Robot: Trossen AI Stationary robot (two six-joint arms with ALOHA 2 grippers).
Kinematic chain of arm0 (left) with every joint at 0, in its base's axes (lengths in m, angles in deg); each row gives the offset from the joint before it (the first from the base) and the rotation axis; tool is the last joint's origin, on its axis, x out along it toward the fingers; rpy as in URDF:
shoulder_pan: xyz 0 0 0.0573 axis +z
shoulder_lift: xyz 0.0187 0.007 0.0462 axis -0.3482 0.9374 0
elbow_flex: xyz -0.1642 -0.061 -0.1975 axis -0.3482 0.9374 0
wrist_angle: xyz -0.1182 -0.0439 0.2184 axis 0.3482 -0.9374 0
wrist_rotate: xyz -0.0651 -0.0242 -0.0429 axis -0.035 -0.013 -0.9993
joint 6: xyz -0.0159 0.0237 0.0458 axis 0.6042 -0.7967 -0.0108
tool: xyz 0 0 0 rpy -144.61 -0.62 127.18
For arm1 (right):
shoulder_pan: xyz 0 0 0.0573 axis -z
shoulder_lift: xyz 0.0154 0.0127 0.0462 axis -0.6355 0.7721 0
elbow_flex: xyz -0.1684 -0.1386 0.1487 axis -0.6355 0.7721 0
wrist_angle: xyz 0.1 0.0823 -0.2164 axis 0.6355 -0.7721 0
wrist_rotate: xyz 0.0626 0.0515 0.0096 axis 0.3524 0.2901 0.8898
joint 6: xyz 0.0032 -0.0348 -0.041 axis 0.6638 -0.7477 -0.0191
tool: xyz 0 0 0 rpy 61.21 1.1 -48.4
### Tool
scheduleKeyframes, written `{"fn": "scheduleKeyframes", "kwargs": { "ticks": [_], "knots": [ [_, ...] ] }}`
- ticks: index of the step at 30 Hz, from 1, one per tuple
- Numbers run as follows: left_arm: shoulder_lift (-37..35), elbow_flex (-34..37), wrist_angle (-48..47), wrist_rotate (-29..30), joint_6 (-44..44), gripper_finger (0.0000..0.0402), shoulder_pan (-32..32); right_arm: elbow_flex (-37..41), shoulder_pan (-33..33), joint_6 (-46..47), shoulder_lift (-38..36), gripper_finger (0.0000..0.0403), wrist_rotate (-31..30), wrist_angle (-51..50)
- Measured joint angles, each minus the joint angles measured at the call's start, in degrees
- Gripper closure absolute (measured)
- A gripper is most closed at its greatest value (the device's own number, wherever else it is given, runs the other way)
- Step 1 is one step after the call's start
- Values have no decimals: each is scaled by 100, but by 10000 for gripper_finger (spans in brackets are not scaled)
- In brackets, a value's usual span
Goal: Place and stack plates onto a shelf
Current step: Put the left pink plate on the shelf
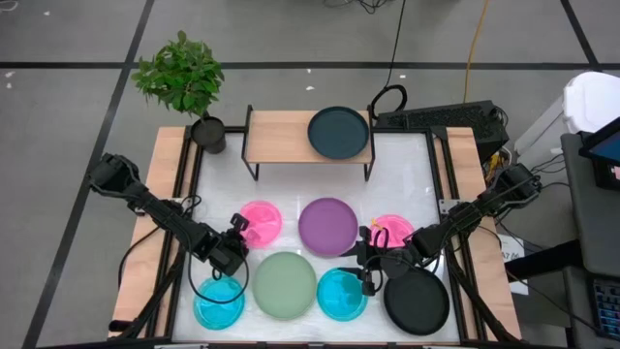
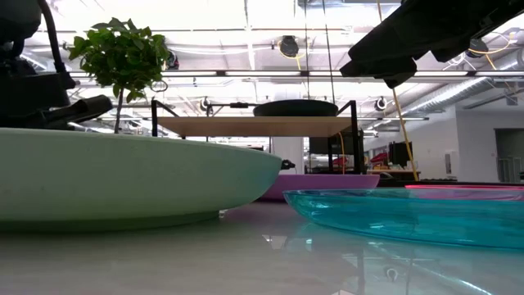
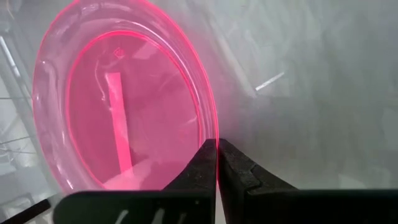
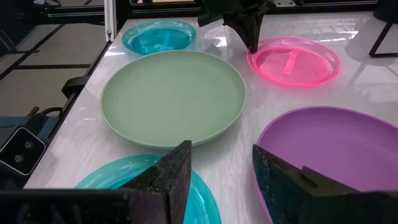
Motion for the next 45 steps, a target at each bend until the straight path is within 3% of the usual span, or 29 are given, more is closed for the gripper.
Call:
{"fn": "scheduleKeyframes", "kwargs": {
  "ticks": [24,35,45],
  "knots": [
    [-2,-1627,-1078,249,-515,400,-2,0,-96,4,2,252,31,-11],
    [-4,-2545,-1462,888,-1325,400,130,0,-118,119,2,252,31,-60],
    [-35,-3272,-1502,1092,-2464,400,752,0,-118,38,2,252,31,-118]
  ]
}}
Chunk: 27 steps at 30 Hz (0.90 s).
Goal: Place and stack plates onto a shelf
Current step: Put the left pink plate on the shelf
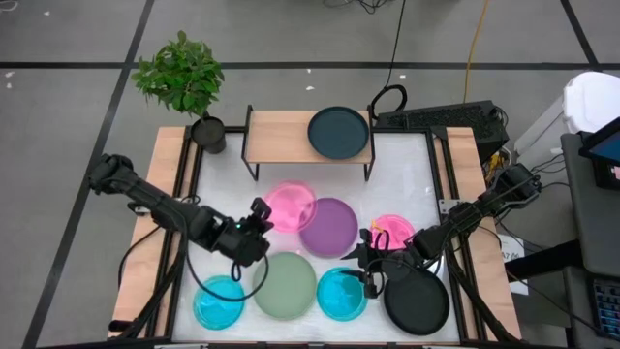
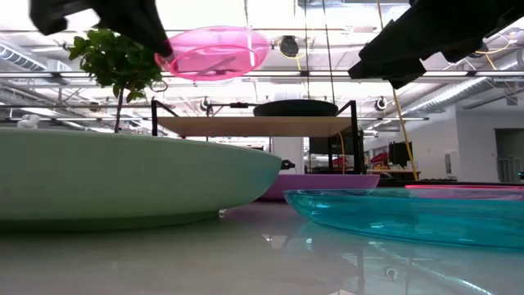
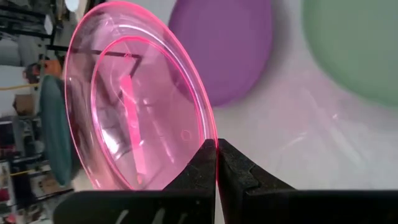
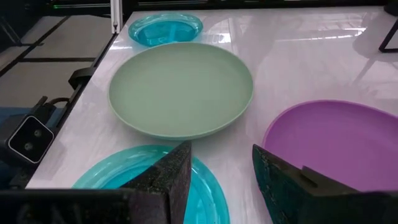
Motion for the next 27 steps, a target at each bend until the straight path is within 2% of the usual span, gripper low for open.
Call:
{"fn": "scheduleKeyframes", "kwargs": {
  "ticks": [13,27],
  "knots": [
    [2,-163,-1,-4,-834,400,1349,0,-122,71,0,252,-9,35],
    [2,-163,13,-12,-888,394,2653,0,-122,69,0,252,-26,30]
  ]
}}
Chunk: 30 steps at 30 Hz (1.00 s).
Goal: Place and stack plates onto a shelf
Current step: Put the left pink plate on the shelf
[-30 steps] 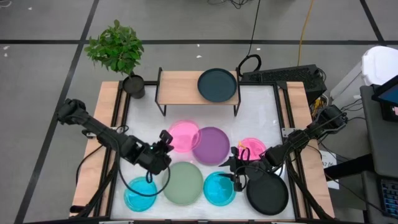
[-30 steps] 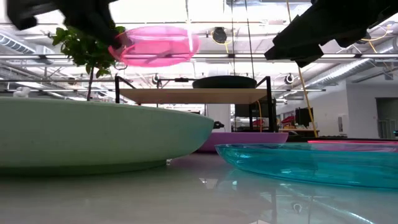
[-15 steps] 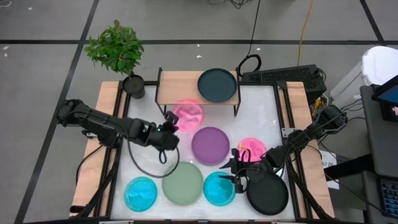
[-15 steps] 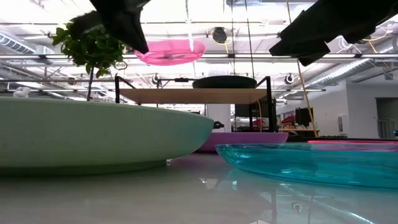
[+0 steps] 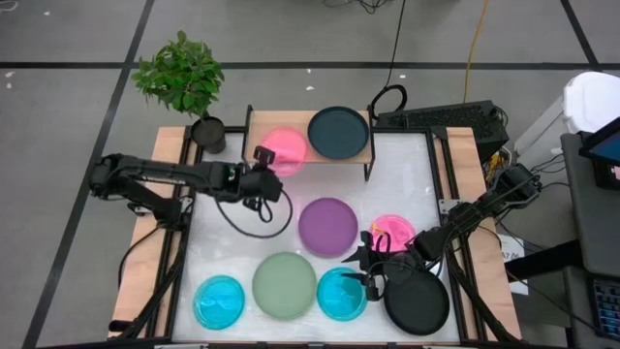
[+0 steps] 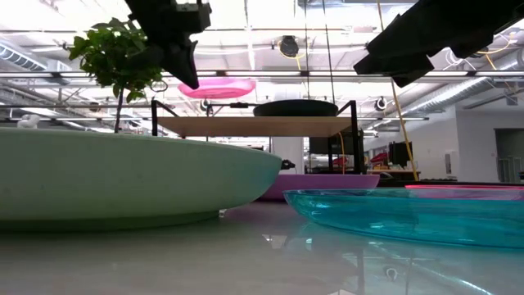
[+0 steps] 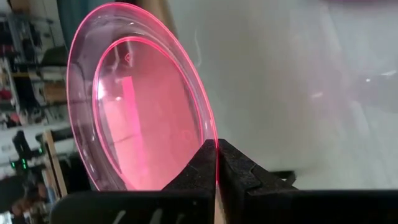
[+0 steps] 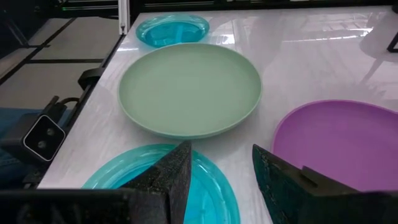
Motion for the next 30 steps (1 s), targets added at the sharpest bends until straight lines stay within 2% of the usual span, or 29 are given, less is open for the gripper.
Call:
{"fn": "scheduleKeyframes", "kwargs": {
  "ticks": [8,14,24,27,30],
  "knots": [
    [0,0,37,-559,205,392,706,0,0,8,0,252,-1,-1],
    [2,0,109,-714,345,391,1036,0,-11,-39,0,252,0,-2],
    [2,0,566,-909,-528,390,1504,0,-87,-277,-19,252,22,388],
    [2,0,579,-917,-566,390,1656,0,-93,-280,-22,252,24,390],
    [2,0,570,-1195,-512,390,1775,0,-94,-263,-22,252,24,390]
  ]
}}
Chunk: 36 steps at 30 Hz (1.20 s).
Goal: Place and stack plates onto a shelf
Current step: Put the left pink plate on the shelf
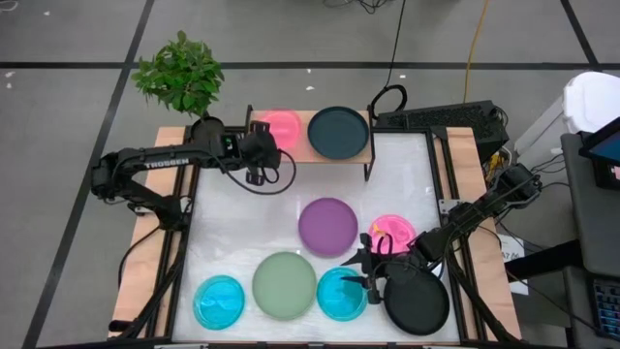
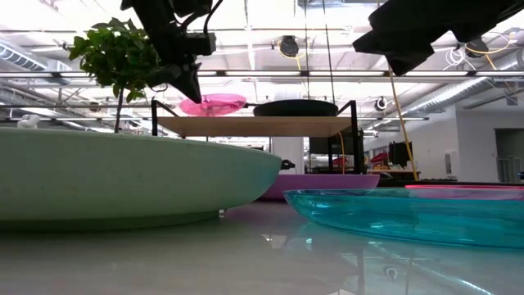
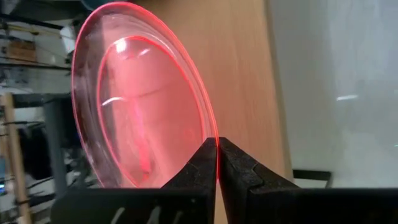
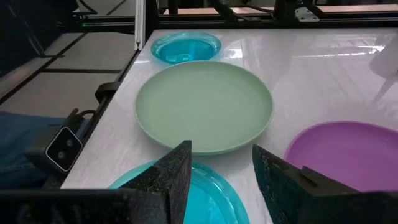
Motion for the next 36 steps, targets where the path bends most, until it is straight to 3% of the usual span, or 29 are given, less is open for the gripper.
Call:
{"fn": "scheduleKeyframes", "kwargs": {
  "ticks": [4,26,30,36],
  "knots": [
    [0,0,7,-252,-215,390,144,0,0,-60,-2,252,0,0],
    [2,0,11,-282,-39,389,273,0,-42,-120,-4,252,24,-5],
    [2,0,11,-630,-74,389,289,0,-39,-111,-7,252,22,-4],
    [2,0,14,-679,-220,389,306,0,-39,-117,-9,252,24,-4]
  ]
}}
